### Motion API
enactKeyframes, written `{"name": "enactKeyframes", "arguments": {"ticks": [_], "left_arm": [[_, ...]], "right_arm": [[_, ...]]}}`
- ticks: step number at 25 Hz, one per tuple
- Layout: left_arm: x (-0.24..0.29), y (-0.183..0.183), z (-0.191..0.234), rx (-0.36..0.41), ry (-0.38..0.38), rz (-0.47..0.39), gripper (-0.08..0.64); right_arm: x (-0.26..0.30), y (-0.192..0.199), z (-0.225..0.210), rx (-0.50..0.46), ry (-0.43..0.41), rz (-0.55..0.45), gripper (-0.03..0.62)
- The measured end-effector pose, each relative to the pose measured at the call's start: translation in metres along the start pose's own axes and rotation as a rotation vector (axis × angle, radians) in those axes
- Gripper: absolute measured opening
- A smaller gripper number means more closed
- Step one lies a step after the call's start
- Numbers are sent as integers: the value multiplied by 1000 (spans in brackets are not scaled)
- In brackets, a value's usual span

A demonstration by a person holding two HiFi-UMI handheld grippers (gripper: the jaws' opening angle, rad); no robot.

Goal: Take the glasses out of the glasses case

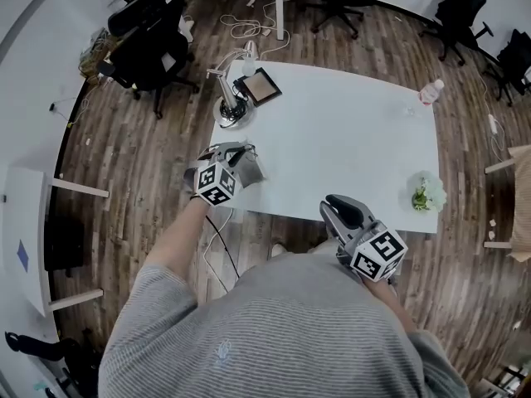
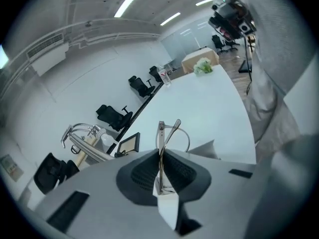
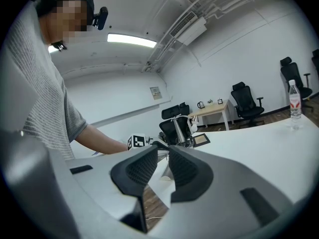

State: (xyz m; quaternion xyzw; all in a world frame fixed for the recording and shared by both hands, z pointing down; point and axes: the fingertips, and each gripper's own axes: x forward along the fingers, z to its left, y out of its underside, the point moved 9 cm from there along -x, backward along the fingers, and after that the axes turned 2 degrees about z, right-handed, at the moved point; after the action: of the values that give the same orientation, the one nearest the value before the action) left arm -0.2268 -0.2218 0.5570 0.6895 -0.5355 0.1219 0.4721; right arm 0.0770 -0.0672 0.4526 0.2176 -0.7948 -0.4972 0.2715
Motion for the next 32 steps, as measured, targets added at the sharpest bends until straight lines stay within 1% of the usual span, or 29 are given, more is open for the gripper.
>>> {"name": "enactKeyframes", "arguments": {"ticks": [7, 13, 15, 17, 21, 28, 32], "left_arm": [[-8, 10, 17, -438, -39, -139, 35], [-15, 21, 28, -780, -67, -286, 35], [-18, 23, 29, -868, -78, -328, 35], [-21, 23, 28, -908, -87, -353, 35], [-31, 18, 25, -932, -113, -397, 35], [-50, 2, 22, -937, -135, -443, 35], [-66, -15, 15, -930, -127, -483, 35]], "right_arm": [[-3, 6, 0, 7, -12, -3, 62], [-2, 1, 5, -3, -12, 4, 62], [-2, 1, 5, -4, -15, 6, 62], [0, 3, 5, -3, -19, 8, 62], [2, 3, 5, -9, -29, 13, 61], [12, 1, 8, -20, -57, 27, 61], [18, 3, 9, -19, -74, 30, 61]]}}
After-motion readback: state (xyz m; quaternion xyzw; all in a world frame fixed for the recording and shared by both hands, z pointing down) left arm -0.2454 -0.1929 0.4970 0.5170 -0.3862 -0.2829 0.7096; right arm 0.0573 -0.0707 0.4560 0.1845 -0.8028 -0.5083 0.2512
